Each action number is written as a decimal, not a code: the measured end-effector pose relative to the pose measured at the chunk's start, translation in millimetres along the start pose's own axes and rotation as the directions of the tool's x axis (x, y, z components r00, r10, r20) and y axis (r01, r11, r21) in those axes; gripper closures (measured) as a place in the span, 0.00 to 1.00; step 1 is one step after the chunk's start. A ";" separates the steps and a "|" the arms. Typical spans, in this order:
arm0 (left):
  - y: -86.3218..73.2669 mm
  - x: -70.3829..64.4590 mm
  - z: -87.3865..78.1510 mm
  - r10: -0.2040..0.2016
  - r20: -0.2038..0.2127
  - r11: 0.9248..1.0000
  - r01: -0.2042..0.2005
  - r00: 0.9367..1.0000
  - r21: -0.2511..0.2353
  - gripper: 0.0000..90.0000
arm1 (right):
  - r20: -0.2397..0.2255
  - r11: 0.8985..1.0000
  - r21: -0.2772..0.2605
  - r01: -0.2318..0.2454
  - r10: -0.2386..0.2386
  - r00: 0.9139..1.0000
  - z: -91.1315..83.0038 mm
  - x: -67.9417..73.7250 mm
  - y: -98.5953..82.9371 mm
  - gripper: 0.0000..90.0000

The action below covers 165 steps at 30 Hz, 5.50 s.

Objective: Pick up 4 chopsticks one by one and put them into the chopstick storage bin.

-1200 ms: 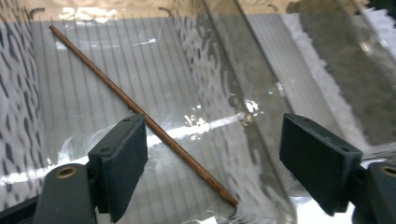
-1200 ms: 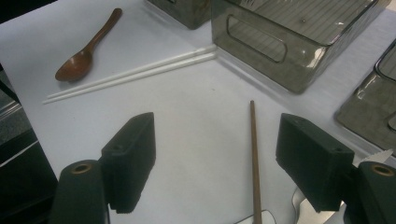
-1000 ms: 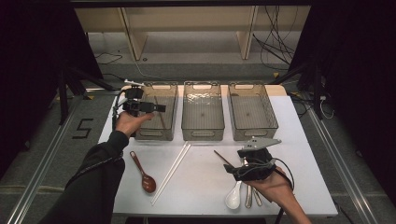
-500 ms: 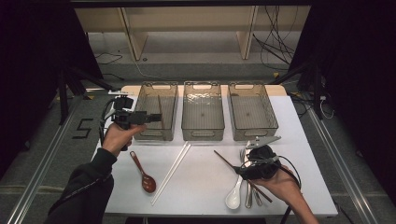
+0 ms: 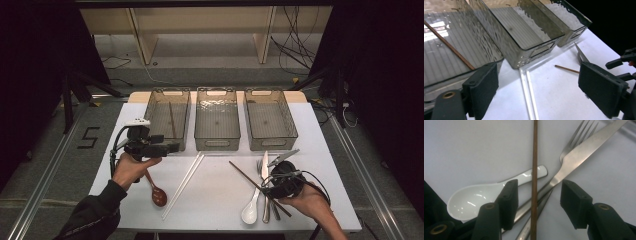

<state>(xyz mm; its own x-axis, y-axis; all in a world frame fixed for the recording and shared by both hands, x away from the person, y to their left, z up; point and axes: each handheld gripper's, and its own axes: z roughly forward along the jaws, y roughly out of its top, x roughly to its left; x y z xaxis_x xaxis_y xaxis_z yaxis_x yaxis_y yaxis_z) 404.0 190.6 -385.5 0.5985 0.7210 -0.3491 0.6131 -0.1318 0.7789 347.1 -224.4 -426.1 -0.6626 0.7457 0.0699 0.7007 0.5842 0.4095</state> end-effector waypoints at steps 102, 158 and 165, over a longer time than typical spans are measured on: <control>-14.4 -60.1 50.2 -0.113 0.228 0.993 0.115 0.967 0.004 0.31 | -0.007 0.922 -0.349 0.164 -0.178 0.984 -0.3 81.7 67.2 0.94; 17.7 -22.4 17.3 -0.161 0.281 0.986 0.167 0.946 0.004 0.93 | -0.086 0.950 -0.309 0.056 -0.087 0.993 -5.2 57.3 53.2 0.45; 28.9 0.5 1.7 -0.181 0.233 0.980 0.196 0.955 -0.042 0.93 | -0.083 0.949 -0.315 0.030 -0.059 0.995 -9.0 49.3 46.8 0.42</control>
<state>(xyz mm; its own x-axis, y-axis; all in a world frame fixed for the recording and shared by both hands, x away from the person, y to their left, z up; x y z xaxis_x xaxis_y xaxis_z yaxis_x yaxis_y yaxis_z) 422.8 186.0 -364.1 0.5808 0.5545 -0.5960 0.6964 0.0406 0.7165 344.9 -163.1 -395.3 -0.7224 0.6809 0.1206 0.5615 0.4759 0.6769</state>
